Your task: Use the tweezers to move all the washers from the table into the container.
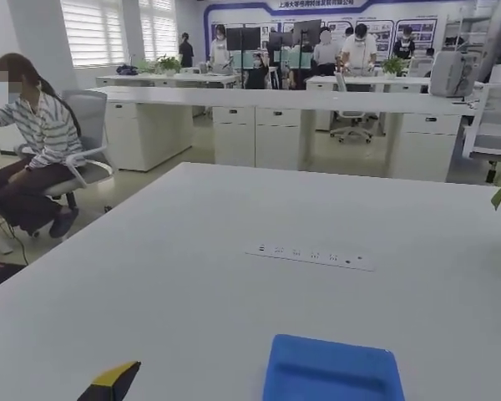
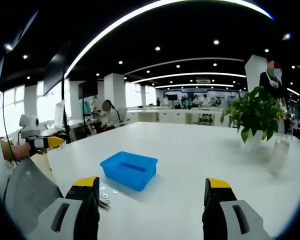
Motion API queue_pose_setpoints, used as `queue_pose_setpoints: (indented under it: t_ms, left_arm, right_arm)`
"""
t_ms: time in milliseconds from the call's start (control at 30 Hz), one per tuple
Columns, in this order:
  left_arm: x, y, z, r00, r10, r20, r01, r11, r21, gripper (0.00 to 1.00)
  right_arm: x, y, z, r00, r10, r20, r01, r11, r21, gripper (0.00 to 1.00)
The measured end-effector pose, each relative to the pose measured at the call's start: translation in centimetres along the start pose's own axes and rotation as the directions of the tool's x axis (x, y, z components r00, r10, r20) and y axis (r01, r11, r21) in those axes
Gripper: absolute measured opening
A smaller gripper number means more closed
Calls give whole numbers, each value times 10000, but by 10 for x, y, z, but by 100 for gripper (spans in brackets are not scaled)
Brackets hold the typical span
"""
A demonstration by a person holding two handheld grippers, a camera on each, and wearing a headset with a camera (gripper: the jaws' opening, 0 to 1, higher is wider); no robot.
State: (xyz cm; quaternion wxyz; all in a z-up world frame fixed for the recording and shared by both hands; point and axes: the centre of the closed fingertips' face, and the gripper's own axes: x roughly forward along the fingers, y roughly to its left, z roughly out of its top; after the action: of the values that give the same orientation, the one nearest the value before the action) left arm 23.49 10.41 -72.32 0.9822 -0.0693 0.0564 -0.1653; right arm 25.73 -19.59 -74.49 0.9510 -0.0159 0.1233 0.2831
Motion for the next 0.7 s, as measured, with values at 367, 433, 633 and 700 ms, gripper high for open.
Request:
queue_pose_setpoints:
  t_ms: [367, 433, 633, 700]
  left_arm:
    - [2, -4, -3, 9994, -296, -179, 293, 9994, -195, 90]
    - [3, -6, -6, 9985, -405, -379, 397, 9990, -208, 90]
    - [2, -10, -35, 9729, -836, -2157, 818, 9965, -174, 85]
    - [1, -15, -48, 9477, -1265, -2929, 1270, 9917, -174, 81]
  right_arm:
    - [0, -1, -1, 9999, -109, -115, 108, 9999, -108, 85]
    - [0, -3, -1, 9997, -186, -149, 183, 9997, -154, 85]
    - [-1, -3, -12, 9960, -100, -893, 77, 9996, -266, 81]
    - [-4, -2, -13, 9914, -245, -1282, 111, 9945, -1042, 72]
